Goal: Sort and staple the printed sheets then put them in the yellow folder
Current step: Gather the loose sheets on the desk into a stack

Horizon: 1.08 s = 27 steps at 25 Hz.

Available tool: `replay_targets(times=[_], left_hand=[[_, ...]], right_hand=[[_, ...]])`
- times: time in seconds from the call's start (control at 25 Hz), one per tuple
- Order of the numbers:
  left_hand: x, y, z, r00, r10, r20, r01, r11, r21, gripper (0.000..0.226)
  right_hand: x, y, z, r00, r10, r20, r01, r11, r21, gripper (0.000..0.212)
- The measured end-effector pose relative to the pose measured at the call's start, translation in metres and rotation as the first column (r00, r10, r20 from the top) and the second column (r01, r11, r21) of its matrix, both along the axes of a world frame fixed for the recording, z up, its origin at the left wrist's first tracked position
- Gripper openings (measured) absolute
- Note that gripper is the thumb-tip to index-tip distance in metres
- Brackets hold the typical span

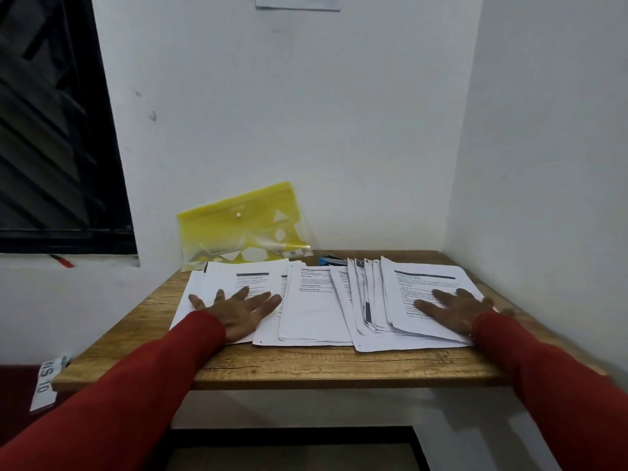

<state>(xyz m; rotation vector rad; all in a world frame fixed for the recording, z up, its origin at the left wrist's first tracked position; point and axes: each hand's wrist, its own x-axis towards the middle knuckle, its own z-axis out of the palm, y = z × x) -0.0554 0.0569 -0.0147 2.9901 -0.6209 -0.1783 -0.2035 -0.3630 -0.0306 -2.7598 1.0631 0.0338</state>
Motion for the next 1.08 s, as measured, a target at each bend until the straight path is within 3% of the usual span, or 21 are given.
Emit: replay_targets(times=[0.12, 0.36, 0.48, 0.6, 0.8, 0.92, 1.0, 1.08], left_hand=[[-0.001, -0.005, 0.000, 0.999, -0.008, 0.031, 0.009, 0.999, -0.032, 0.091], [-0.002, -0.011, 0.000, 0.994, -0.105, 0.007, 0.106, 0.991, -0.086, 0.125], [0.007, -0.005, 0.003, 0.994, 0.005, 0.105, 0.009, 0.991, -0.136, 0.121], [0.017, 0.011, -0.002, 0.992, 0.124, 0.033, -0.118, 0.985, -0.128, 0.107], [0.013, 0.006, -0.005, 0.995, -0.028, 0.098, 0.036, 0.996, -0.078, 0.113], [0.017, 0.016, 0.004, 0.993, 0.095, 0.074, -0.079, 0.978, -0.191, 0.108], [0.017, 0.021, -0.001, 0.989, 0.140, 0.050, -0.132, 0.980, -0.148, 0.113], [0.012, 0.019, -0.009, 0.995, 0.090, 0.042, -0.086, 0.992, -0.087, 0.123]], right_hand=[[0.002, 0.020, 0.013, 1.000, 0.013, 0.010, -0.013, 1.000, 0.005, 0.116], [0.001, 0.052, 0.018, 0.997, 0.063, -0.049, -0.063, 0.998, 0.012, 0.117], [-0.001, 0.065, 0.028, 0.999, 0.023, -0.023, -0.024, 0.999, -0.035, 0.113], [0.000, 0.069, 0.025, 0.998, 0.025, -0.049, -0.027, 0.999, -0.040, 0.123], [0.016, 0.104, 0.022, 0.991, 0.117, -0.067, -0.120, 0.992, -0.047, 0.110], [0.021, 0.106, 0.023, 0.995, 0.096, -0.012, -0.097, 0.994, -0.048, 0.109], [0.023, 0.105, 0.019, 0.995, 0.091, -0.026, -0.092, 0.995, -0.041, 0.112], [0.027, 0.113, 0.015, 0.993, 0.102, -0.055, -0.104, 0.994, -0.036, 0.110]])
